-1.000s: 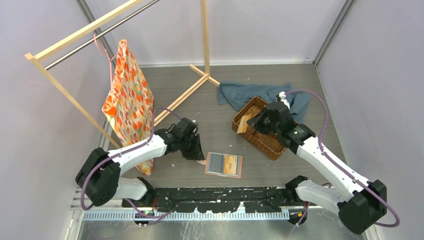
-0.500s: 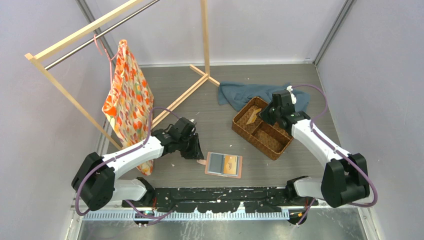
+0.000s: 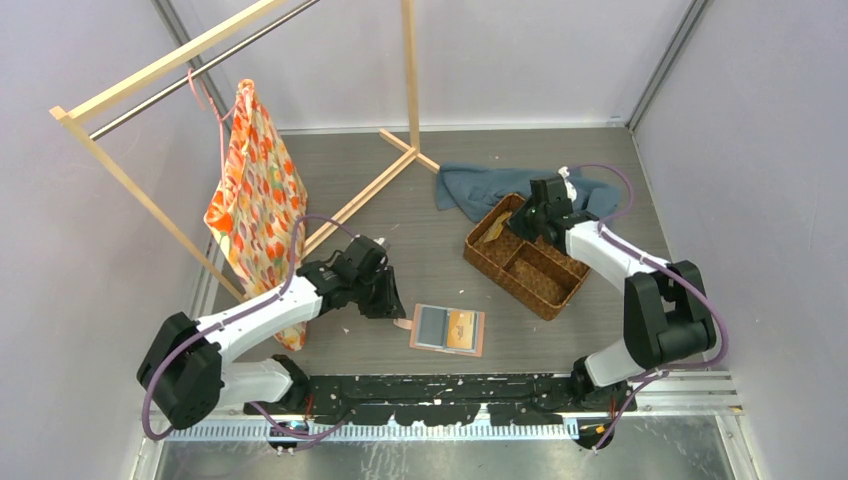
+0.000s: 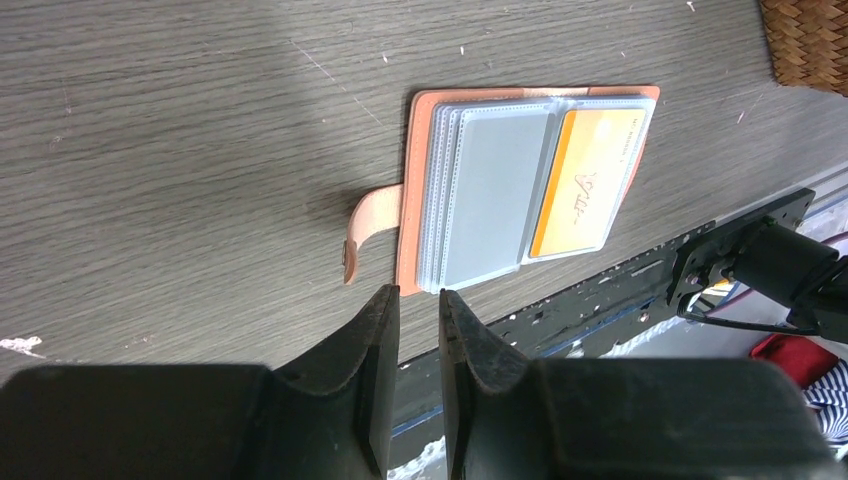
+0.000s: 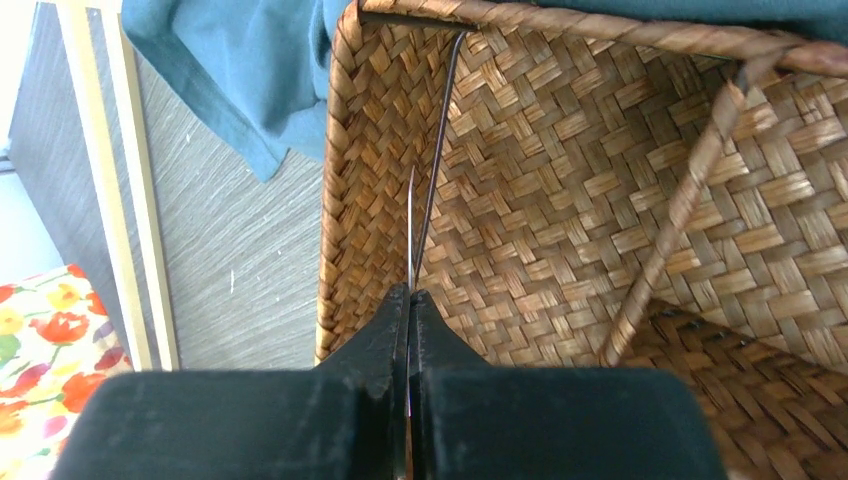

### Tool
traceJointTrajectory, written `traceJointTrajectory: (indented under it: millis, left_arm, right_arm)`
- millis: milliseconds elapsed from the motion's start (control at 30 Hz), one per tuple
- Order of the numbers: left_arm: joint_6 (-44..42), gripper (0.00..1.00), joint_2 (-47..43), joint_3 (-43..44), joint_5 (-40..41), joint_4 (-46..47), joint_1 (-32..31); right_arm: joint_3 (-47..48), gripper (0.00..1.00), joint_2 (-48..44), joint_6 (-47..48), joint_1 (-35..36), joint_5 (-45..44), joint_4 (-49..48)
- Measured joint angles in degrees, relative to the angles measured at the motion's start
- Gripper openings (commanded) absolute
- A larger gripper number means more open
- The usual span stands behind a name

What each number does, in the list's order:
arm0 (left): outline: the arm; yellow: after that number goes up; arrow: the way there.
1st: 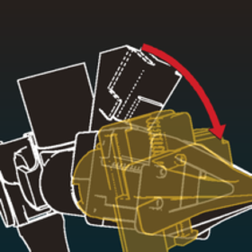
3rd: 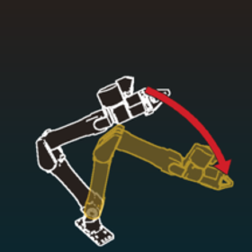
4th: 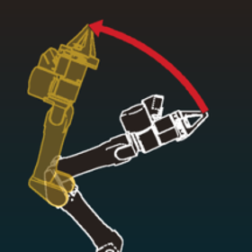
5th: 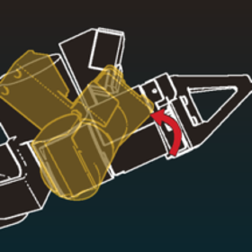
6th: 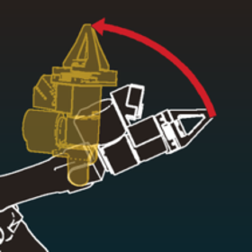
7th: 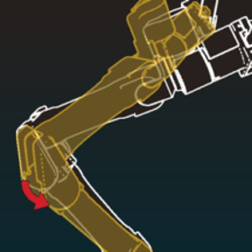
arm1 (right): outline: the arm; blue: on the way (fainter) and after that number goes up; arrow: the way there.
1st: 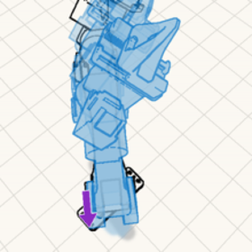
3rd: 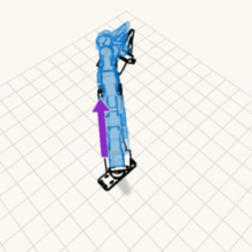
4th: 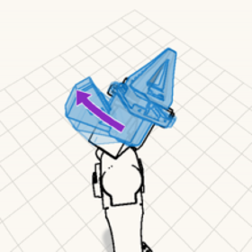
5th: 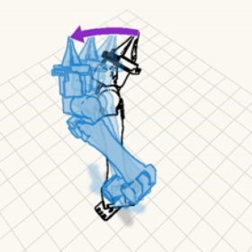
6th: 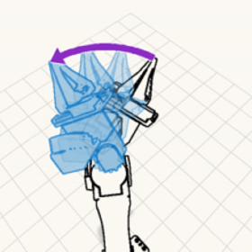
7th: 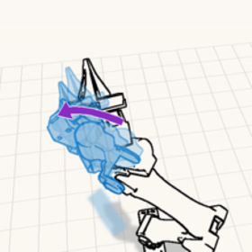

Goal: Take the credit cards out of the card holder
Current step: Place the credit card in the storage box.

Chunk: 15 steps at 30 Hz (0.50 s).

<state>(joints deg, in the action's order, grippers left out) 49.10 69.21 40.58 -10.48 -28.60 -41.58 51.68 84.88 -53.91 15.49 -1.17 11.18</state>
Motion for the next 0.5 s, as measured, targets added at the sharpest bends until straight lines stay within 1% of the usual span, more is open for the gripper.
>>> traceJointTrajectory:
  millis: [267, 500]
  left_arm:
    - [0.0, 0.24, -1.9, -0.8, 0.4, -1.0, 0.0]
    - [0.0, 0.24, -2.2, -0.8, 0.5, -1.3, 0.0]
  right_arm:
    - [1.0, 0.01, 4.4, -0.2, -0.1, -0.1, -1.7]
    - [1.1, 0.01, 4.5, 0.0, -0.1, -0.3, -2.2]
